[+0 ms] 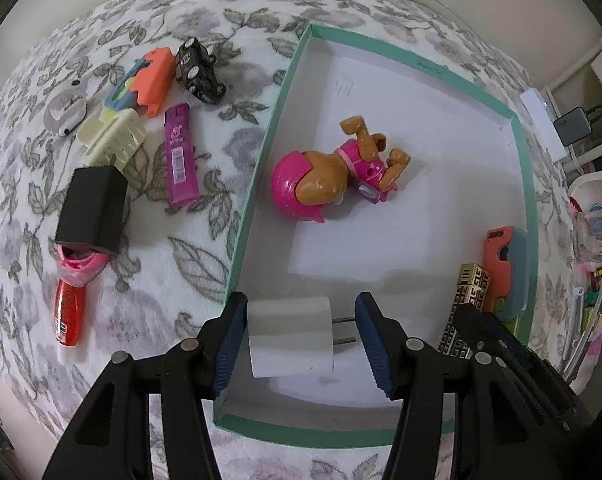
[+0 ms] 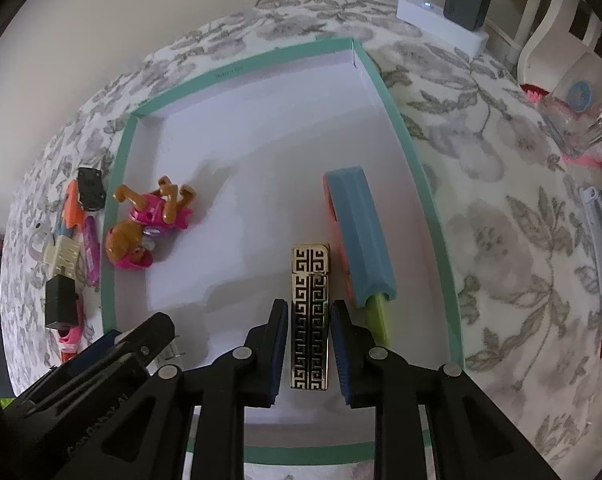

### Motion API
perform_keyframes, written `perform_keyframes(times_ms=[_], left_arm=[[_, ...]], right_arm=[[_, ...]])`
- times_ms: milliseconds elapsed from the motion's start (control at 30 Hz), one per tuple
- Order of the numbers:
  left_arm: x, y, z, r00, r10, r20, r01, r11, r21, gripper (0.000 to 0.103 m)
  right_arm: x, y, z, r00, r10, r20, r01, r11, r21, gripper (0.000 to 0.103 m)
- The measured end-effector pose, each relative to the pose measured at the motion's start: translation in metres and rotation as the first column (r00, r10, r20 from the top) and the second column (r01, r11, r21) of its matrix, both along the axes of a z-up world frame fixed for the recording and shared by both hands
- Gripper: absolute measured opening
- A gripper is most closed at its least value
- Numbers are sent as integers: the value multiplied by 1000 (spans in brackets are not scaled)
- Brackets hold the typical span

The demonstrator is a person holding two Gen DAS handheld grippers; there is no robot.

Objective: Organize rigid objects
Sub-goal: 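Open both tools to release the charger and box in the tray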

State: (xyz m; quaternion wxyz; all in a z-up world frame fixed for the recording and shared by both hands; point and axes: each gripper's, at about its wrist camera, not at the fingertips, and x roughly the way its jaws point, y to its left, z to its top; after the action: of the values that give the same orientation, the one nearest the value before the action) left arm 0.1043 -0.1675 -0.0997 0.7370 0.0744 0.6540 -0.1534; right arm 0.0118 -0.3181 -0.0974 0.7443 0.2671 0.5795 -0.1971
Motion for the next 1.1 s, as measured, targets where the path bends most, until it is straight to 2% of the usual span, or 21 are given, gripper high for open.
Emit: perform_keyframes(times_ms=[233, 333, 500, 600, 633, 733, 800, 867, 1033, 1100], left_arm=[[5, 7, 33, 998, 8, 67, -5, 999, -32, 59], [7, 14, 52, 992, 24, 126, -19, 999, -40, 67], [9, 19, 63, 986, 43, 161, -39, 999, -27, 70], [12, 25, 61, 985, 65, 161, -64, 998, -11, 81], [12, 27, 59, 984, 77, 161, -78, 997, -1, 87], [16, 37, 52, 978, 126, 166, -134, 990, 42, 88], [18, 43, 49, 975, 158, 159, -168, 985, 51, 90], [22, 51, 44, 971, 189, 146, -198, 979, 52, 98], [26, 63, 41, 963, 229, 144, -238, 970, 50, 99], [27, 66, 40, 962, 237, 139, -244, 969, 41, 99]], right_arm=[[0, 2, 35, 997, 16, 80, -12, 998, -54, 25], [1, 2, 45, 994, 20, 109, -13, 998, -68, 25], [4, 4, 49, 992, 29, 120, -19, 997, -79, 25], [2, 5, 47, 993, 31, 112, -23, 997, -73, 25], [2, 6, 46, 994, 33, 108, -25, 997, -73, 30], [2, 7, 44, 994, 32, 106, -24, 997, -77, 47], [2, 8, 45, 994, 29, 109, -20, 996, -83, 52], [2, 8, 46, 993, 29, 114, -18, 996, -90, 58], [3, 8, 44, 993, 31, 116, -19, 995, -98, 76], [3, 8, 43, 993, 31, 118, -19, 995, -97, 79]])
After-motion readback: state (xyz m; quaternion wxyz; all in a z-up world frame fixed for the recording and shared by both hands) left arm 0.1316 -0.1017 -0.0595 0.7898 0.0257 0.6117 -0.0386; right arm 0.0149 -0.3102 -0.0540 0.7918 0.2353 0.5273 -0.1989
